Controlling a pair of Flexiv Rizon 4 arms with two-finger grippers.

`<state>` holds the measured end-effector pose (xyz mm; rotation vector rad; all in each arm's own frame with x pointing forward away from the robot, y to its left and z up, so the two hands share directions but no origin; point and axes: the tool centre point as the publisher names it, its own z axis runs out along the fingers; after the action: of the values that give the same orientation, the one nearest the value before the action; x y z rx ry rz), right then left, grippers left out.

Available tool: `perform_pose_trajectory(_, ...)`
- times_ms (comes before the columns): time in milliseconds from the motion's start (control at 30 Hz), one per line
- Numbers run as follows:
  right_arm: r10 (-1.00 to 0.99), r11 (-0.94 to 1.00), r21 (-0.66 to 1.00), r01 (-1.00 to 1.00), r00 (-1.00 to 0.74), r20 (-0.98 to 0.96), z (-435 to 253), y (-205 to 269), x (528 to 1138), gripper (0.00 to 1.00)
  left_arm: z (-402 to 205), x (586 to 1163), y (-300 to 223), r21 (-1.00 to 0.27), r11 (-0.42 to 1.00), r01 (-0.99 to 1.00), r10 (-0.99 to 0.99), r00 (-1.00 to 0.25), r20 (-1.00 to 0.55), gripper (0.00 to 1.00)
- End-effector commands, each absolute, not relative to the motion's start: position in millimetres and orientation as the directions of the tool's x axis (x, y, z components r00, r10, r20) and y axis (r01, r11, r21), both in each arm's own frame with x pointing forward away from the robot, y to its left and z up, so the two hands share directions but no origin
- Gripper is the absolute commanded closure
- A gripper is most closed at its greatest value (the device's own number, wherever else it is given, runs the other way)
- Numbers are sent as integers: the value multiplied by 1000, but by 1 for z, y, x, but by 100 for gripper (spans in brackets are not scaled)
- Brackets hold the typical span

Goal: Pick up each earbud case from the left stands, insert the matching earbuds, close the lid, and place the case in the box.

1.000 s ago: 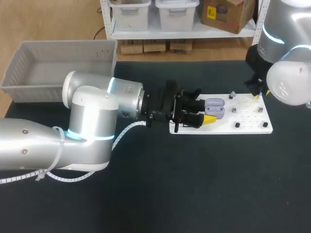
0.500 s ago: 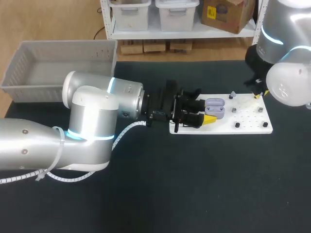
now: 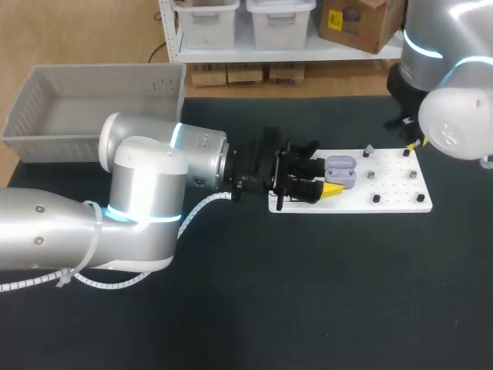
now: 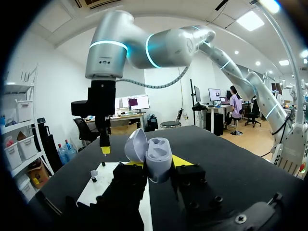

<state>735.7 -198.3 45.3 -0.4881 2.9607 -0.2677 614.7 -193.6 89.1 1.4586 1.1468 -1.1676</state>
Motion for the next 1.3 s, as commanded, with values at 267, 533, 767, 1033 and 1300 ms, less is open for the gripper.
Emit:
perform_pose_trajectory(267,-249,948,-222,-230,-966,-62,91,-167,697,100,88,614,-193,104,-145,984,115,121,-986,100)
perform_pose_trajectory(533,-253,947,-222,-234,-966,-59,92,-165,693,100,88,614,-193,104,-145,984,115,121,-986,100)
perform_pose_trajectory(767,-253,947,-222,-234,-966,-59,92,-165,693,100,88,614,-193,104,-145,984,115,121,-986,100)
perform_pose_trajectory(1033,-249,949,-216,-229,-966,-69,98,-163,691,100,88,614,-193,104,-145,984,115,121,-986,100)
perform_pose_trajectory(1300,-36,969,-246,-20,-997,-62,149,-157,675,100,88,614,-193,104,-145,984,115,121,-986,100)
